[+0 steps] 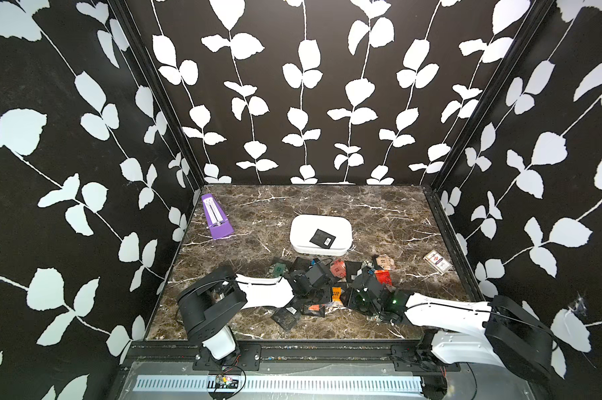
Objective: Put the tea bags into the storage box
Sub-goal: Pick up the tea bag from the center of the board.
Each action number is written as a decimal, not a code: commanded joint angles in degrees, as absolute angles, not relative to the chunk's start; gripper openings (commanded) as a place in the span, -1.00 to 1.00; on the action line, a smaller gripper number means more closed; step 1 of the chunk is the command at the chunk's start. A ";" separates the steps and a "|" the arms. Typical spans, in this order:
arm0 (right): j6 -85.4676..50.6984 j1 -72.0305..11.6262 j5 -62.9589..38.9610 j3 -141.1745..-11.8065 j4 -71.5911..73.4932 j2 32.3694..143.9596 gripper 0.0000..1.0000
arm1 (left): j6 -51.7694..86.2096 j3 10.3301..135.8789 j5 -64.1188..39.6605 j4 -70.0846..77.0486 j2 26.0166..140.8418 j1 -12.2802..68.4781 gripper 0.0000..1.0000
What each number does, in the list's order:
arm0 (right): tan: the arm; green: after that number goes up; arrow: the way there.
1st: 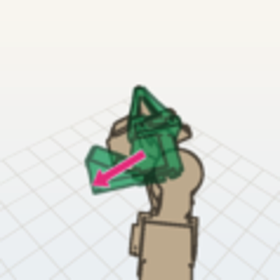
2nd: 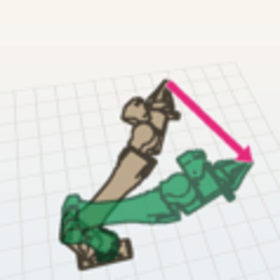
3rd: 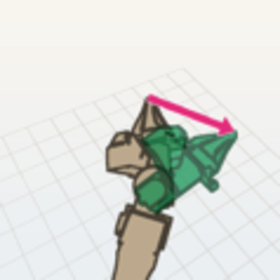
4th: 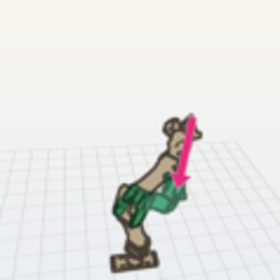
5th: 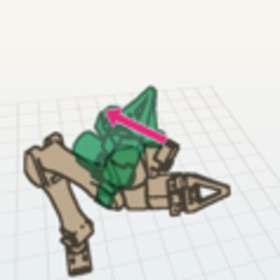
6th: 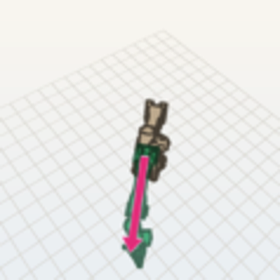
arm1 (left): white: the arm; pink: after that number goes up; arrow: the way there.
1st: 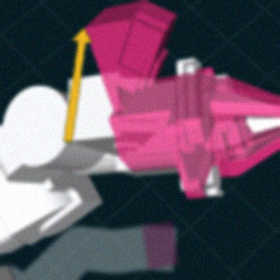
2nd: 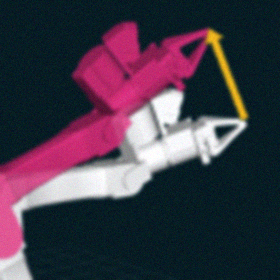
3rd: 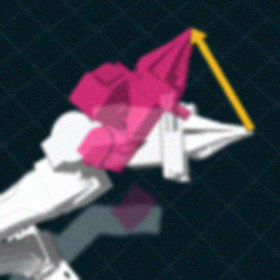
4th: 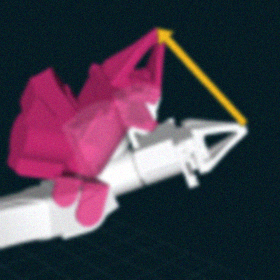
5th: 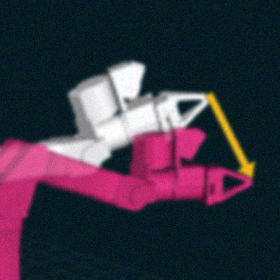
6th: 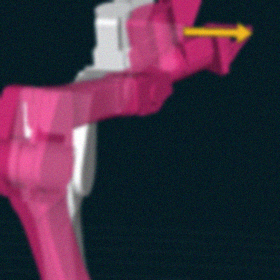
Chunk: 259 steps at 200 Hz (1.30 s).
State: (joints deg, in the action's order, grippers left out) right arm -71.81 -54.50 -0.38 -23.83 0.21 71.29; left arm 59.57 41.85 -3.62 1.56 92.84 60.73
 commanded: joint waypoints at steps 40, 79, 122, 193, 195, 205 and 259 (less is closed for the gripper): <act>-71.54 -55.22 0.05 -23.09 2.63 74.43 -0.40 | 59.53 40.95 -2.81 -0.43 93.10 61.42 -1.00; -70.66 -55.32 -0.02 -23.61 1.70 73.69 -0.72 | 59.22 40.43 -2.14 0.43 92.44 61.52 -1.00; -69.03 -55.49 0.20 -25.79 -3.39 70.95 -1.00 | 58.99 40.08 -1.45 0.75 90.49 61.52 -1.00; -60.05 -55.51 4.70 -39.95 -27.72 58.62 -1.00 | 52.65 41.73 10.48 -11.82 72.13 61.52 -0.60; -59.60 -55.52 5.15 -40.84 -28.81 58.49 -1.00 | 52.54 41.63 10.99 -12.27 71.58 61.52 -0.60; -56.89 -55.44 6.86 -45.34 -33.03 58.51 -1.00 | 52.38 40.80 13.83 -14.25 68.68 61.52 -0.59; -43.54 -48.30 4.96 -66.75 -37.18 72.10 -1.00 | 56.58 30.67 22.40 -16.26 53.86 61.52 -0.24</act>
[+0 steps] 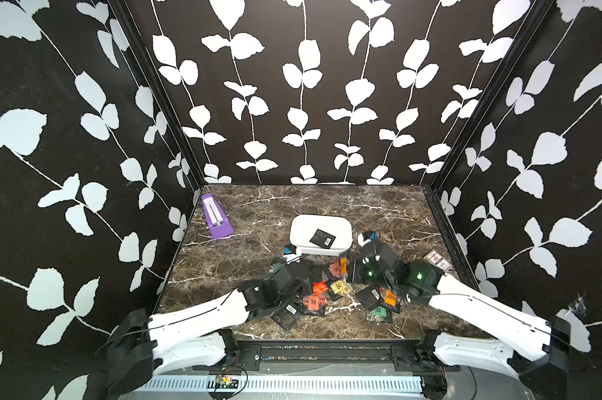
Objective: Put the tea bags into the storage box
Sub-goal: Pick up the tea bag from the center of the board, then place the tea bag in the storage box.
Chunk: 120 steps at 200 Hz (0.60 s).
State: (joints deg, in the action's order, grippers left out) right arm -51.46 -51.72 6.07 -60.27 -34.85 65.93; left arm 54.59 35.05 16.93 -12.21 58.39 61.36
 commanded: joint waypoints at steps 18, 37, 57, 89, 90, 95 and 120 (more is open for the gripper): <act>-41.75 -45.27 0.96 -71.80 -33.53 78.46 -1.00 | 58.29 28.58 22.52 -17.30 50.68 61.52 -0.06; -41.37 -42.85 -1.03 -77.90 -30.85 85.40 -1.00 | 59.48 27.14 22.30 -18.34 48.78 61.52 -0.03; -41.35 -40.90 -2.58 -82.66 -28.73 93.02 -1.00 | 60.31 25.89 21.49 -18.58 47.58 61.52 -0.02; -41.96 -38.92 -4.35 -88.79 -27.11 103.02 -1.00 | 60.64 25.32 20.37 -19.12 46.49 61.51 0.01; -42.03 -38.80 -4.42 -88.91 -27.09 103.23 -1.00 | 60.69 25.36 20.38 -19.18 46.45 61.52 0.01; -42.25 -38.64 -4.71 -89.58 -26.86 104.49 -1.00 | 60.70 25.31 20.21 -19.32 46.33 61.52 0.02; -42.55 -37.90 -4.53 -91.98 -26.18 108.44 -1.00 | 60.29 24.97 19.47 -18.65 46.23 61.52 0.03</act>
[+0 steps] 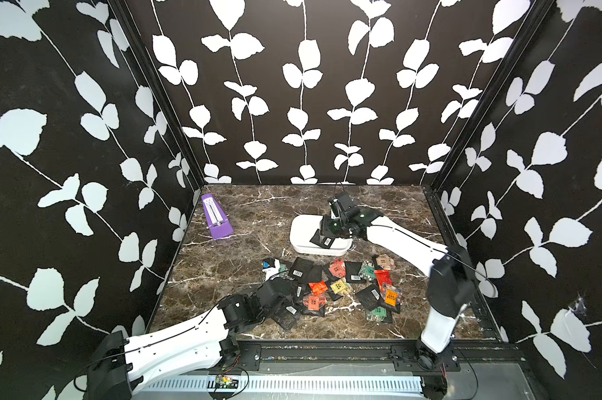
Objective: Put the tea bags into the storage box
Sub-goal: Place the tea bag in the storage box, then pick up the tea bag from the center of the board.
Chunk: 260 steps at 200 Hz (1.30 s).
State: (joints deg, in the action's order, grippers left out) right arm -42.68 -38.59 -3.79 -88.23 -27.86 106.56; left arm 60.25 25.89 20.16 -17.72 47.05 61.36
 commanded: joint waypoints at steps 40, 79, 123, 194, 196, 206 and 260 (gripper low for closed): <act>-41.54 -34.87 -3.71 -89.83 -27.89 107.83 -0.60 | 60.63 25.05 18.46 -17.73 47.00 61.52 0.02; -38.21 -33.15 -0.61 -84.12 -30.99 98.15 -0.10 | 60.66 25.63 17.68 -16.74 48.51 61.52 -0.06; -43.05 -34.34 -4.34 -66.59 -28.20 79.68 -0.12 | 61.13 26.00 14.25 -12.15 52.42 61.52 -0.39; -67.92 -54.11 3.75 -35.81 -15.09 63.65 -0.12 | 63.05 28.66 8.99 -6.76 64.62 61.52 -0.78; -68.44 -54.51 3.88 -35.36 -14.54 63.81 -0.12 | 63.22 28.52 8.95 -6.50 64.78 61.52 -0.79; -70.53 -56.65 4.38 -33.66 -11.99 64.93 -0.12 | 63.52 28.24 8.76 -5.34 65.59 61.52 -0.79; -73.28 -62.10 3.27 -33.31 -2.29 73.37 -0.16 | 64.81 28.49 7.31 -4.80 69.34 61.52 -0.86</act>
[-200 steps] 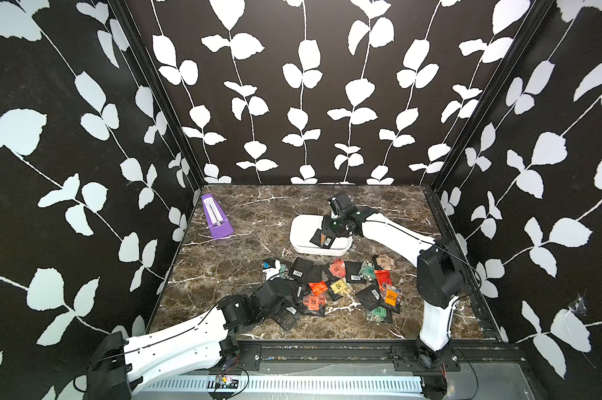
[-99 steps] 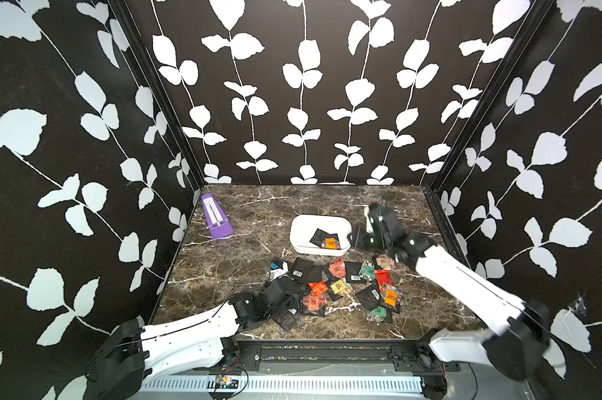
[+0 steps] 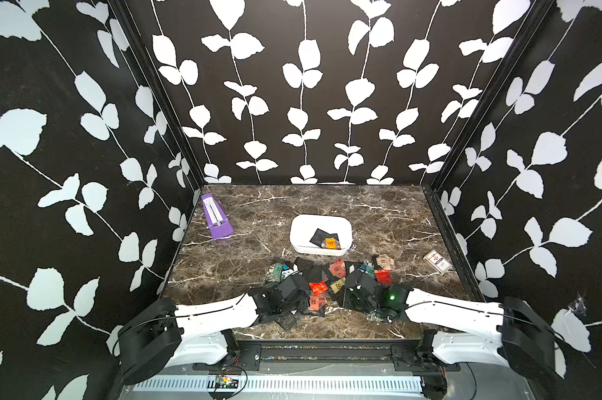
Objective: Put the tea bags into the storage box
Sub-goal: Pick up the tea bag from the center of the board.
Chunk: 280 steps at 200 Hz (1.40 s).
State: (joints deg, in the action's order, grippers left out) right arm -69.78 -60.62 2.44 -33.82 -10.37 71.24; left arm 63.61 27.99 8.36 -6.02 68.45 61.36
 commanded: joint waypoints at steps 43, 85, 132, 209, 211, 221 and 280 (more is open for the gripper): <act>-74.62 -63.42 3.28 -33.49 0.12 76.43 -0.17 | 66.61 27.36 6.79 -3.07 71.31 61.52 -0.86; -75.90 -63.91 2.48 -33.31 0.94 78.97 -0.18 | 67.05 27.77 6.14 -3.35 74.04 61.52 -0.89; -77.25 -64.75 1.39 -33.41 3.52 82.28 -0.20 | 68.03 27.30 5.86 -3.60 75.47 61.52 -0.89; -78.48 -65.48 1.50 -33.75 3.43 85.08 -0.22 | 68.80 26.06 5.67 -3.96 75.32 61.61 -0.89; -78.44 -65.48 1.54 -33.75 3.43 85.08 -0.22 | 68.81 26.05 5.70 -3.96 75.32 61.61 -0.89; -78.49 -65.57 1.71 -33.83 3.28 85.16 -0.22 | 68.77 25.97 5.64 -3.96 75.41 61.61 -0.89; -78.49 -65.66 1.91 -33.93 4.35 87.19 -0.25 | 68.86 26.23 4.73 -3.03 77.25 62.05 -0.94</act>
State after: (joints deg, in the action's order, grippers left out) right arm -78.02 -65.12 1.32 -33.87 4.14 85.14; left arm 68.47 27.22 5.34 -1.56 76.16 61.58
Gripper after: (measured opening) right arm 0.378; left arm 0.048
